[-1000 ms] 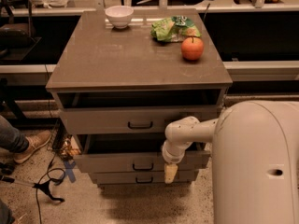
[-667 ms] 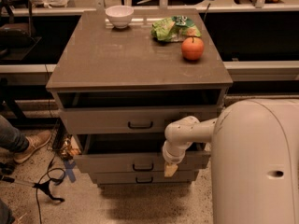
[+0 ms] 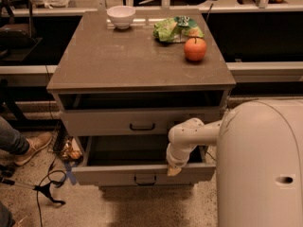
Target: Open middle drawer
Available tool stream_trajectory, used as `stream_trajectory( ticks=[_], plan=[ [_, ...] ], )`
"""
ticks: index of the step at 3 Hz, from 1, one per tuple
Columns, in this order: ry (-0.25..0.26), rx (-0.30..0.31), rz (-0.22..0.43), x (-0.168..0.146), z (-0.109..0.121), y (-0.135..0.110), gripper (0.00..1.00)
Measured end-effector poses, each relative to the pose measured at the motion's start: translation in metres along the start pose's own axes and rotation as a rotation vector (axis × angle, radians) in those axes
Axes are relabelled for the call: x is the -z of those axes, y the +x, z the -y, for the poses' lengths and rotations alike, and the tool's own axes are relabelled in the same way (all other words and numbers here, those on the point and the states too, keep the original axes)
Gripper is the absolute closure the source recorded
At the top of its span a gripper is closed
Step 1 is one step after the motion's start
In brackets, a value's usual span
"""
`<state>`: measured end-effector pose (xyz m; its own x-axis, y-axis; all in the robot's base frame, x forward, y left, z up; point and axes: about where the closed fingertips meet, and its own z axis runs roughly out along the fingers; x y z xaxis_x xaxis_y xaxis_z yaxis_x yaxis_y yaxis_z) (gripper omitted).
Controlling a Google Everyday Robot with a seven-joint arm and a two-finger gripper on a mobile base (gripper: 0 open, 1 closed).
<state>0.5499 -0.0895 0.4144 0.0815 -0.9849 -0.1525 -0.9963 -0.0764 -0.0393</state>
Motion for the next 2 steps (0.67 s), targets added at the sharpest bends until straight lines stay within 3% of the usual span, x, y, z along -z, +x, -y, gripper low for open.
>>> stream_trajectory(
  ticks=[1,2],
  plan=[
    [0.006,-0.032,0.007,0.0026,-0.0124,0.0123,1.00],
    [0.006,-0.033,0.007,0.0024,-0.0127,0.0108,1.00]
  ],
)
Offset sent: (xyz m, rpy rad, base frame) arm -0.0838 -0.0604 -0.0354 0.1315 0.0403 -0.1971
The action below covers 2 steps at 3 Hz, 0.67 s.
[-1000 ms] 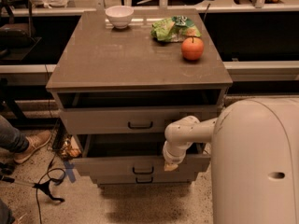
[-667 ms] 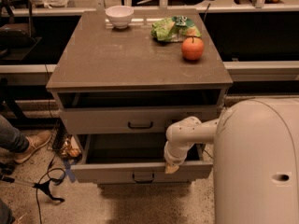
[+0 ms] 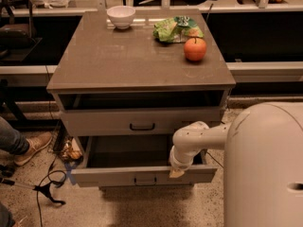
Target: Open middle drawer
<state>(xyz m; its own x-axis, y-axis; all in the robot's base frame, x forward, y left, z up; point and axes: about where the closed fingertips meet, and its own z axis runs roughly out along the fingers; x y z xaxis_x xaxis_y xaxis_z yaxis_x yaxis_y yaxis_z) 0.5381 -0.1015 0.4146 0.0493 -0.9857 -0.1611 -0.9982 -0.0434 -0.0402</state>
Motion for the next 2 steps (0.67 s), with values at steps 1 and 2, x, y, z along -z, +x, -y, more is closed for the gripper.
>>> stream_trajectory(
  ticks=[1,2],
  plan=[
    [0.001,-0.030,0.026,-0.0058,-0.0144,0.0064,1.00],
    [0.001,-0.030,0.026,-0.0059,-0.0145,0.0064,1.00]
  ],
)
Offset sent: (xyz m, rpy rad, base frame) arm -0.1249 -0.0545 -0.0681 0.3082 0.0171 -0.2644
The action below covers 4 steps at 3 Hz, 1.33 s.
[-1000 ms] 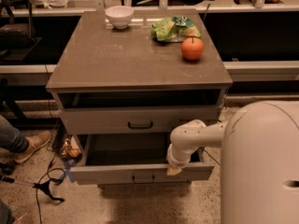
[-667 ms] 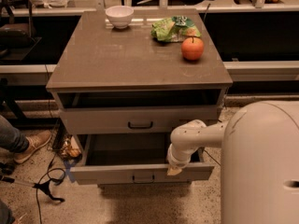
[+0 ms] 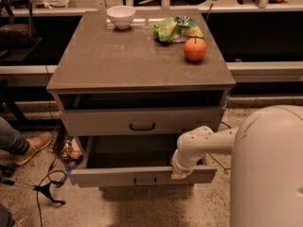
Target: Open middle drawer
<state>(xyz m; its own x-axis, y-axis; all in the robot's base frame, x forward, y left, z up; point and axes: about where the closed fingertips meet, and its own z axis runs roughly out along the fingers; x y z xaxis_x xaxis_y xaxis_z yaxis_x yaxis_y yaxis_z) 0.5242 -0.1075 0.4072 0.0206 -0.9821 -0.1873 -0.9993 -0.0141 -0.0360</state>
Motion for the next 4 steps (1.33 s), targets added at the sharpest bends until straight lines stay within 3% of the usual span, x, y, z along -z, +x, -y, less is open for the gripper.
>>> stream_trajectory(
  ticks=[1,2,4],
  plan=[
    [0.000,0.000,0.000,0.0000,0.0000,0.0000,0.82],
    [-0.004,0.000,0.000,-0.0017,-0.0016,0.0000,0.51],
    [-0.009,-0.001,-0.006,-0.0053,-0.0045,0.0007,0.05]
  ],
)
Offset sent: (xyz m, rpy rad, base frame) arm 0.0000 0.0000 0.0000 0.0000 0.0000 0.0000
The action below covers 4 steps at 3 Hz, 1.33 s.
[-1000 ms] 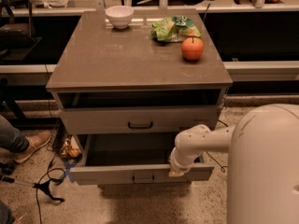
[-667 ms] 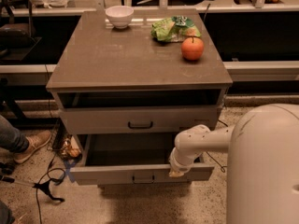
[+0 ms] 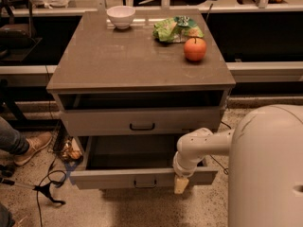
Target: Open middle drawer
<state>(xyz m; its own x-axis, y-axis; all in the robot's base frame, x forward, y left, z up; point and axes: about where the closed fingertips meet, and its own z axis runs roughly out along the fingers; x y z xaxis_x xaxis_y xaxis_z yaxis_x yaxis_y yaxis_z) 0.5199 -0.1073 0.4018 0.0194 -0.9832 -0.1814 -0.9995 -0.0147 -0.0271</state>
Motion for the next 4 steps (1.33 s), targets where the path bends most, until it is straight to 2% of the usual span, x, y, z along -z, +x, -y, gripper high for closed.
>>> stream_trajectory(
  ticks=[1,2,3,4],
  plan=[
    [-0.008,0.003,-0.024,-0.005,-0.013,0.004,0.00],
    [-0.014,-0.007,-0.031,-0.007,-0.024,0.008,0.00],
    [-0.014,-0.026,-0.044,-0.004,-0.033,0.014,0.18],
    [-0.009,-0.038,-0.058,0.004,-0.042,0.016,0.42]
  ],
)
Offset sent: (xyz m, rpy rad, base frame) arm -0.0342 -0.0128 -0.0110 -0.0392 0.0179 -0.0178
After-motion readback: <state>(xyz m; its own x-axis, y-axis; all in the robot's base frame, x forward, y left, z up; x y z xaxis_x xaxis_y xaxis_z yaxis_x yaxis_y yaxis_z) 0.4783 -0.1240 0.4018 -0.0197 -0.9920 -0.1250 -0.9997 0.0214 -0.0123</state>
